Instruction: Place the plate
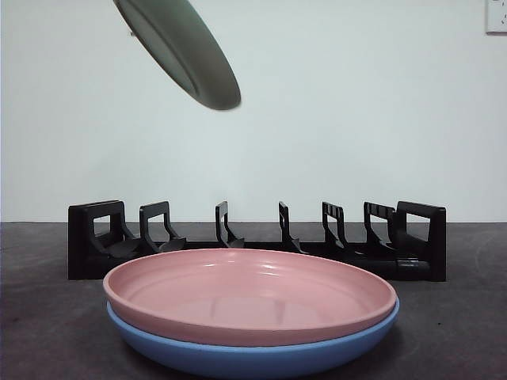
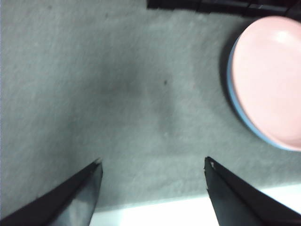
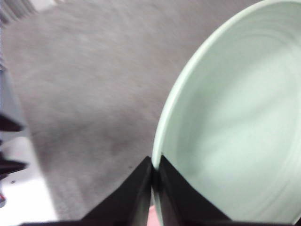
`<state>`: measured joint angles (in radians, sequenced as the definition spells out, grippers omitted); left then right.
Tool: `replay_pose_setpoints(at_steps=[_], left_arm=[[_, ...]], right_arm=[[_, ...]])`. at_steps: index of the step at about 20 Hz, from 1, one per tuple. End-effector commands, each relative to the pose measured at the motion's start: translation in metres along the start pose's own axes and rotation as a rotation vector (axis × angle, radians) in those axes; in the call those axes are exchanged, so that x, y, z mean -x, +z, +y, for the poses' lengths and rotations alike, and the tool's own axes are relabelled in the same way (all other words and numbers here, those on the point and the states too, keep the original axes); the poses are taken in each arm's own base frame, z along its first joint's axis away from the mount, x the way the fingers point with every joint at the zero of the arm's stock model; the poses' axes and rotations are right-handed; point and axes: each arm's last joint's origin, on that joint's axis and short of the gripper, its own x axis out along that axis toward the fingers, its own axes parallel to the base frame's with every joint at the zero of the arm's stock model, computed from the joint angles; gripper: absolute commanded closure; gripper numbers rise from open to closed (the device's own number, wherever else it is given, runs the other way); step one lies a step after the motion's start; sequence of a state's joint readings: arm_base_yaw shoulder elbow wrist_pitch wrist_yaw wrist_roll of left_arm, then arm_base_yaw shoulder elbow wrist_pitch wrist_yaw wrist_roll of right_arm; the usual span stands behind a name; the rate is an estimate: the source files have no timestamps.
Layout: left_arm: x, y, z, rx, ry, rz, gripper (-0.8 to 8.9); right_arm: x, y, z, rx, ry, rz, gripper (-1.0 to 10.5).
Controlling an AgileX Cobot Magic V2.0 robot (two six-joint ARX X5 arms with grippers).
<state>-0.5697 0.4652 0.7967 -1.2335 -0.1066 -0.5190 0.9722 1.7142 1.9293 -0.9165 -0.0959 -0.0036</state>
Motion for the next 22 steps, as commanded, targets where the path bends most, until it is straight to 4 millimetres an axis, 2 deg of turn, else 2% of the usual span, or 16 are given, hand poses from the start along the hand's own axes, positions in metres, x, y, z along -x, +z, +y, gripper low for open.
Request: replay_pose_setpoints(at_steps=[1,8,12,16,22], left_arm=[[0.003,0.004,-0.002,-0.005,-0.014,-0.033,4.69],[0.003,0.005,-0.002,-0.005,-0.017,-0.037,4.69],[0.003,0.005,-0.002,-0.005,-0.017,-0.037,4.69],[0.003,0.005,-0.002,-0.004,-0.018,-0.039,4.69],[0.003,0.006,-0.003,0.000,-0.027,-0.055,4.69]], right_arm=[[-0.007,-0.018,0.014,0.060,-0.014,0.013,9.3],[0.006,-0.107,0.057,0.211,-0.090,0.011,9.3],[0.004,-0.158,0.080,0.352,-0.091,0.186,9.3],[0.003,-0.175,0.103,0.502,-0.047,0.291,9.3],[-0.016,-0.188,0.107,0.521,-0.011,0.440,9.3]])
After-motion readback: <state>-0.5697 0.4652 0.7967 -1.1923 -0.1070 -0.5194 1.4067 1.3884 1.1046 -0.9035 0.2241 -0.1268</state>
